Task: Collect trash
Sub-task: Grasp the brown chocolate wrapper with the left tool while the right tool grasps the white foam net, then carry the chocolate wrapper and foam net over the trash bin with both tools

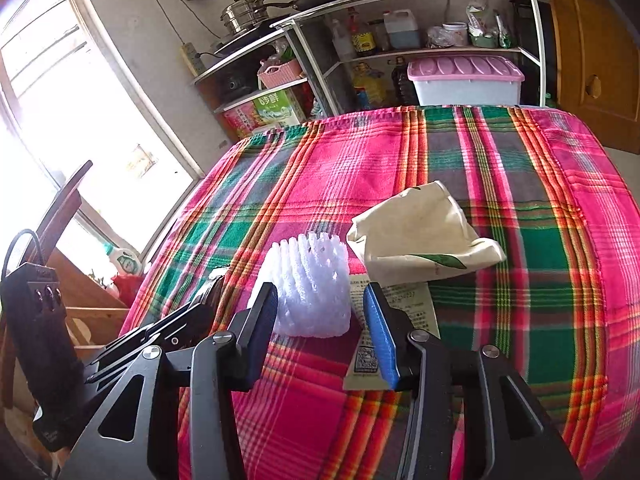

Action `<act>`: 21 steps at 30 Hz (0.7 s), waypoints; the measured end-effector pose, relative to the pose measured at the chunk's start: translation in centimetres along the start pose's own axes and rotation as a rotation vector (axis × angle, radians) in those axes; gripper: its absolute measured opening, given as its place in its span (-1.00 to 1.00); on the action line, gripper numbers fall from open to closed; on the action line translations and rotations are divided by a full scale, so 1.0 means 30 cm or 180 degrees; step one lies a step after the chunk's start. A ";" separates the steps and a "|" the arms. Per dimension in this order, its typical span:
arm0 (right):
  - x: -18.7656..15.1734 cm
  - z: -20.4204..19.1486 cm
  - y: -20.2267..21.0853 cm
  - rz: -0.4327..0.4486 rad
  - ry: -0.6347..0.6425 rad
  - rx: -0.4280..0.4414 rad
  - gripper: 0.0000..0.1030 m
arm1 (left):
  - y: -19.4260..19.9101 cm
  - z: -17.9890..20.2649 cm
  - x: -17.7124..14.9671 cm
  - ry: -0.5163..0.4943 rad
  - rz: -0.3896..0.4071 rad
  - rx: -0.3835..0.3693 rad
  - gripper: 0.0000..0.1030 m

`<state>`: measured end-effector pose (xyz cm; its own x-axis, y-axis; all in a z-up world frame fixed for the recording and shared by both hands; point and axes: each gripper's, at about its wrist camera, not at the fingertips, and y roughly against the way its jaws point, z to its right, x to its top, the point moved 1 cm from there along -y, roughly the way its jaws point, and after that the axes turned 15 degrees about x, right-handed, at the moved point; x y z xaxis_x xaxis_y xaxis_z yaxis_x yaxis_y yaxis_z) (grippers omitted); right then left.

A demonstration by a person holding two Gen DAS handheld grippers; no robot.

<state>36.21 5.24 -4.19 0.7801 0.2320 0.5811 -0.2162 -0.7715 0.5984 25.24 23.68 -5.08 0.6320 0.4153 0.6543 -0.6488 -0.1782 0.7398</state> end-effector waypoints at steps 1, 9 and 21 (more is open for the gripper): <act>-0.001 -0.002 -0.009 -0.0015 -0.0005 0.0016 -0.10 | 0.000 -0.002 -0.001 -0.0001 -0.0003 0.0001 -0.66; -0.019 -0.047 -0.059 -0.0184 0.0116 -0.0036 -0.52 | -0.003 -0.019 -0.006 0.0043 -0.0018 -0.0011 -0.66; -0.037 -0.067 0.114 0.0058 0.0146 -0.0010 -0.59 | 0.068 0.028 -0.012 -0.0054 0.0101 -0.0008 -0.66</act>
<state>33.41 3.55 -1.68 0.7482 0.2451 0.6165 -0.2319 -0.7740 0.5891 24.05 22.41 -3.69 0.6180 0.3944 0.6801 -0.6698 -0.1888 0.7181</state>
